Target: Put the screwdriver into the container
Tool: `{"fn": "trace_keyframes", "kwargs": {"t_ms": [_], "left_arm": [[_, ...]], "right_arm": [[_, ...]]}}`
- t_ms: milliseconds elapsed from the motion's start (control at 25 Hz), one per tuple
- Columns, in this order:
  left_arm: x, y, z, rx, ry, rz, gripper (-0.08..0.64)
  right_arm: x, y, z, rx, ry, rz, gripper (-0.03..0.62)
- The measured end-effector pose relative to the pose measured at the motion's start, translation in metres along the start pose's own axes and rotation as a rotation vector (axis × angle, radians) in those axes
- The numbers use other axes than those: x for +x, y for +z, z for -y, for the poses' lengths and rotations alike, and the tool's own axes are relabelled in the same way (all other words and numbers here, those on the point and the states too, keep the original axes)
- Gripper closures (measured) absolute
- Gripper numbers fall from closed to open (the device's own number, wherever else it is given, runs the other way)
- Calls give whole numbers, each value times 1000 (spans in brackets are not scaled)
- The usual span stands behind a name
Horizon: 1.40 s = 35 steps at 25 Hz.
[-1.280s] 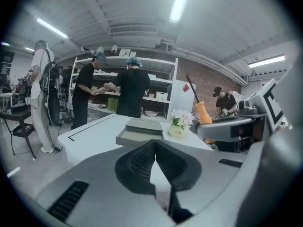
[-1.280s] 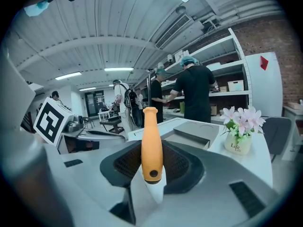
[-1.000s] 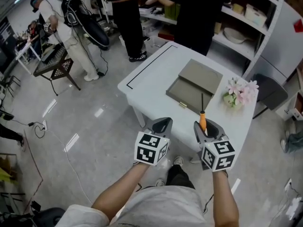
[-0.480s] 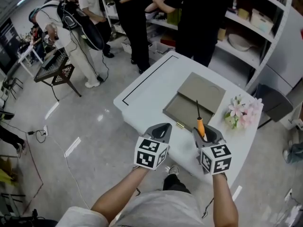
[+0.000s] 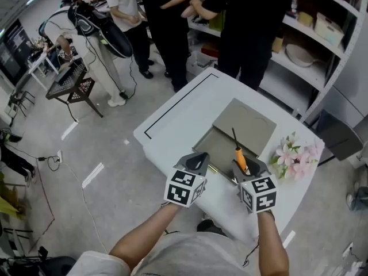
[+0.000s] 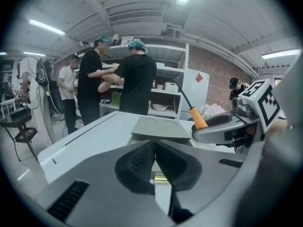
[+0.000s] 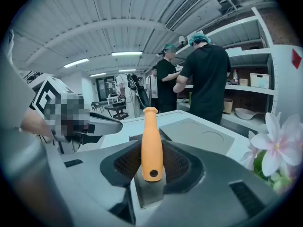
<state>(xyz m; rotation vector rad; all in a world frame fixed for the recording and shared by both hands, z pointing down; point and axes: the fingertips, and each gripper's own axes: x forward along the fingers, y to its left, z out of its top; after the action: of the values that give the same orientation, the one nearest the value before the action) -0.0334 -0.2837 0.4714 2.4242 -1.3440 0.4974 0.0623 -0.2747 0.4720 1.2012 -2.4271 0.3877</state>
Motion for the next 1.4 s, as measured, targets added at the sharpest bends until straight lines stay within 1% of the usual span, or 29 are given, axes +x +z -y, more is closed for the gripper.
{"fn": "trace_keyframes", "kwargs": {"t_ms": [120, 280, 440, 640, 760, 920, 1120, 1400], "left_arm": [[9, 3, -3, 4, 16, -8, 554], [18, 2, -9, 8, 37, -20, 554], [26, 5, -12, 20, 32, -20, 554], [30, 5, -20, 36, 13, -22, 554], [33, 4, -26, 35, -9, -24, 554], [35, 1, -33, 42, -43, -28, 555], [36, 0, -40, 52, -75, -29, 554], [37, 0, -53, 57, -100, -33, 554]], "right_arm": [[10, -1, 7, -29, 31, -24, 468], [23, -9, 12, -71, 69, -82, 468], [36, -19, 12, -110, 97, -156, 468], [51, -32, 7, -131, 116, -274, 468], [59, -41, 5, -144, 109, -340, 468], [66, -56, 1, -136, 100, -432, 468], [75, -69, -1, -113, 77, -521, 468], [86, -79, -5, -115, 72, -573, 469]]}}
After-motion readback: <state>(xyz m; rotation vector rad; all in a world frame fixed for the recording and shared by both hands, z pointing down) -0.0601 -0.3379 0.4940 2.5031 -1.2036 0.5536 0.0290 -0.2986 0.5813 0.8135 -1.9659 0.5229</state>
